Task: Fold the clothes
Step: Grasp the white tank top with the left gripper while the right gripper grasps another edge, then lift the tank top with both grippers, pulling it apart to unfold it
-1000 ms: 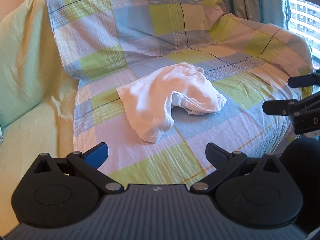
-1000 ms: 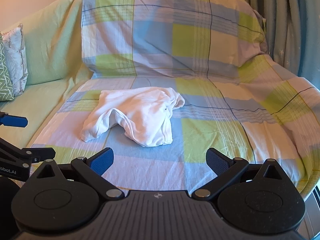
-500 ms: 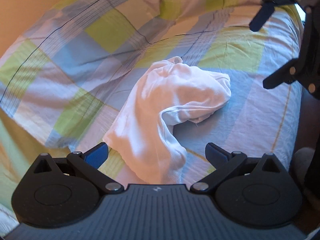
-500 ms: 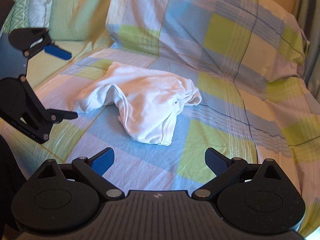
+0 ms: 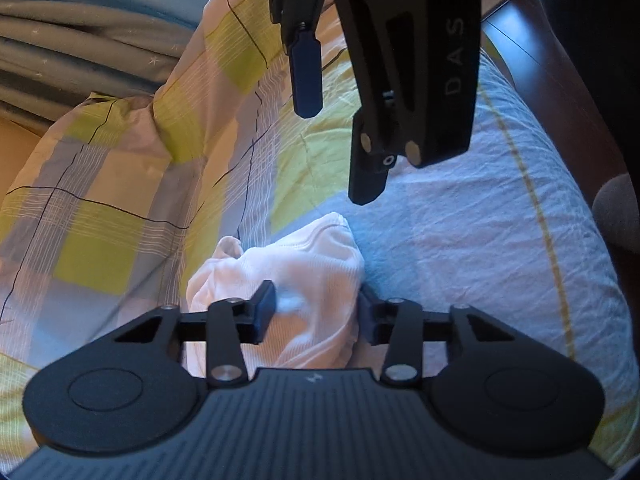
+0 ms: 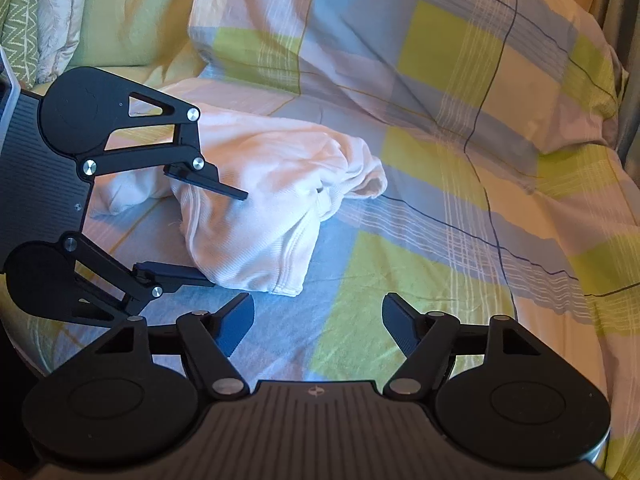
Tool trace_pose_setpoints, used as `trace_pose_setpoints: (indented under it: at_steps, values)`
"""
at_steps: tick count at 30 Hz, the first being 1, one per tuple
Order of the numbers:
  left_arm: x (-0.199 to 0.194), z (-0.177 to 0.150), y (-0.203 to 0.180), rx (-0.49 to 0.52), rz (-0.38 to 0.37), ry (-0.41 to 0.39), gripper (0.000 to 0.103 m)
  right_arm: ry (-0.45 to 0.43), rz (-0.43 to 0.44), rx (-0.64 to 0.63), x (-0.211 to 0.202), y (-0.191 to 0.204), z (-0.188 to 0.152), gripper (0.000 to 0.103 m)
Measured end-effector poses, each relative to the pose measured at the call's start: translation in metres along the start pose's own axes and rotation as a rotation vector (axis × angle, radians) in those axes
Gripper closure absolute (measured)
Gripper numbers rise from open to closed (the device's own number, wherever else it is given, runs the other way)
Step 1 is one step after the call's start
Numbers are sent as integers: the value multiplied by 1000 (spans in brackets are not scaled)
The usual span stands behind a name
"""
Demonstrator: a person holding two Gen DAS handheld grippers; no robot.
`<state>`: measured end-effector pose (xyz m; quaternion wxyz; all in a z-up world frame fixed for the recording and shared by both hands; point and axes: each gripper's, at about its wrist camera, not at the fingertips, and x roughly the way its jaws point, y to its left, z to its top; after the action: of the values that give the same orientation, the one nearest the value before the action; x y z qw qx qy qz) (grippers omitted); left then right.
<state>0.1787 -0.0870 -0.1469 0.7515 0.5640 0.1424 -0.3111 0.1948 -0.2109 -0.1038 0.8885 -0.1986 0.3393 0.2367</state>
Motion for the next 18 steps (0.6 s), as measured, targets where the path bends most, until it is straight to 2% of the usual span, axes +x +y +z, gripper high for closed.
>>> trace_pose_setpoints:
  at_steps: [1, 2, 4, 6, 9, 10, 13, 18]
  values:
    - [3, 0, 2, -8, -2, -8, 96, 2, -3, 3, 1, -2, -1, 31]
    - [2, -2, 15, -90, 1, -15, 97, 4, -6, 6, 1, -4, -2, 31]
    - [-4, 0, 55, -316, 14, -37, 98, 0, -17, 12, 1, -10, -2, 31]
    - [-15, -18, 96, -557, 74, -39, 98, -8, -22, 13, 2, -14, 0, 31]
    - [-26, -56, 150, -856, 154, 6, 98, -24, -12, -4, 7, -17, 9, 31]
    - [-28, -68, 164, -922, 171, 34, 98, -30, -8, -16, 9, -16, 13, 31]
    - [-25, -108, 184, -1042, 204, 124, 98, -49, 22, -38, 19, -10, 27, 31]
    - [-24, -150, 174, -1103, 189, 200, 98, -69, 102, -24, 34, -4, 47, 31]
